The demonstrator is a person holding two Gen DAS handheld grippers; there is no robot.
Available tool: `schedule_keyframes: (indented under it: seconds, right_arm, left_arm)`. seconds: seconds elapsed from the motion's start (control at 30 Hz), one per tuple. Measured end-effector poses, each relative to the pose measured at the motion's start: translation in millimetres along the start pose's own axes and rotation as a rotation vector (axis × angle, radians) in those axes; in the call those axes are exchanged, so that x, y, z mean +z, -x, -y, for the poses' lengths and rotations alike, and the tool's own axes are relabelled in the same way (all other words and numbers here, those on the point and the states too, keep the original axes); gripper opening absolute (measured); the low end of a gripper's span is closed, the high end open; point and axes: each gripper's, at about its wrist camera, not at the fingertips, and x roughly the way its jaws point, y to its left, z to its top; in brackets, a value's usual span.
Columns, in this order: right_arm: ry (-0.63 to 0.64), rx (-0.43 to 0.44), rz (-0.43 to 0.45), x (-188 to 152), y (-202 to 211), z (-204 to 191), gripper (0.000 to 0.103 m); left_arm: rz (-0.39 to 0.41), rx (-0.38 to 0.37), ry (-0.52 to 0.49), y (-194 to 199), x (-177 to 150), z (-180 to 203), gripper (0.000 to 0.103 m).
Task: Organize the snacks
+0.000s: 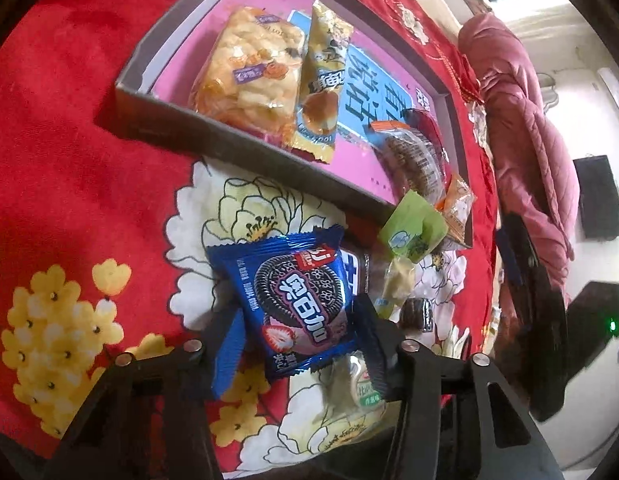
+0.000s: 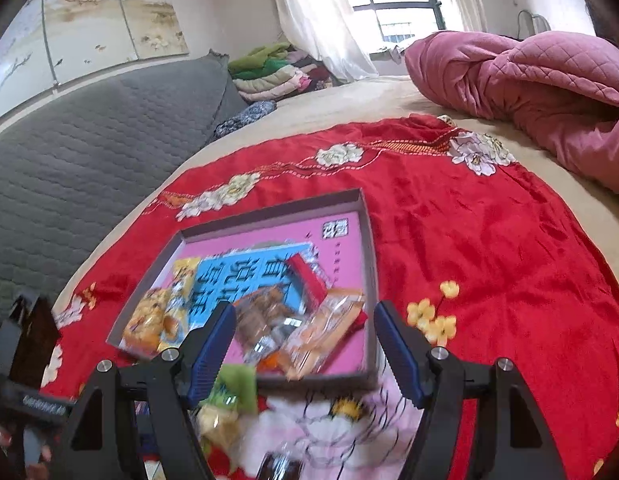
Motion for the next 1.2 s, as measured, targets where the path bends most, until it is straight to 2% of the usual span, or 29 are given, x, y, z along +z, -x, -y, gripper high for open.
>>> schedule_keyframes:
  seconds: [0.13, 0.27, 0.37, 0.67, 0.93, 1.2]
  right_arm:
    - [0.027, 0.023, -0.069, -12.5, 12.7, -12.3, 0.071]
    - [0.053, -0.008, -0.145, -30.1, 21.5, -22.7, 0.071]
    - [0.071, -0.013, -0.164, -38.0, 27.5, -28.1, 0.071]
    - [0.105, -0.038, -0.167, -41.2, 35.6, -39.4, 0.071]
    - [0.143, -0.026, -0.099, -27.1, 42.8, -56.7, 0.071]
    - [0.149, -0.037, -0.062, -16.2, 36.5, -58.4, 0.071]
  left_arm:
    - [0.002, -0.012, -0.011, 1.2, 1.2, 0.8, 0.053]
    - [0.014, -0.032, -0.022, 8.5, -0.7, -0.4, 0.053]
    - [0.03, -0.037, -0.04, 16.3, -2.4, -1.0, 0.053]
    - [0.086, -0.026, -0.094, 42.1, -6.3, 4.5, 0.053]
    - [0.174, -0.006, -0.169, 71.4, -3.1, 22.2, 0.053]
    - [0.218, 0.016, -0.208, 77.5, 12.4, 35.3, 0.053]
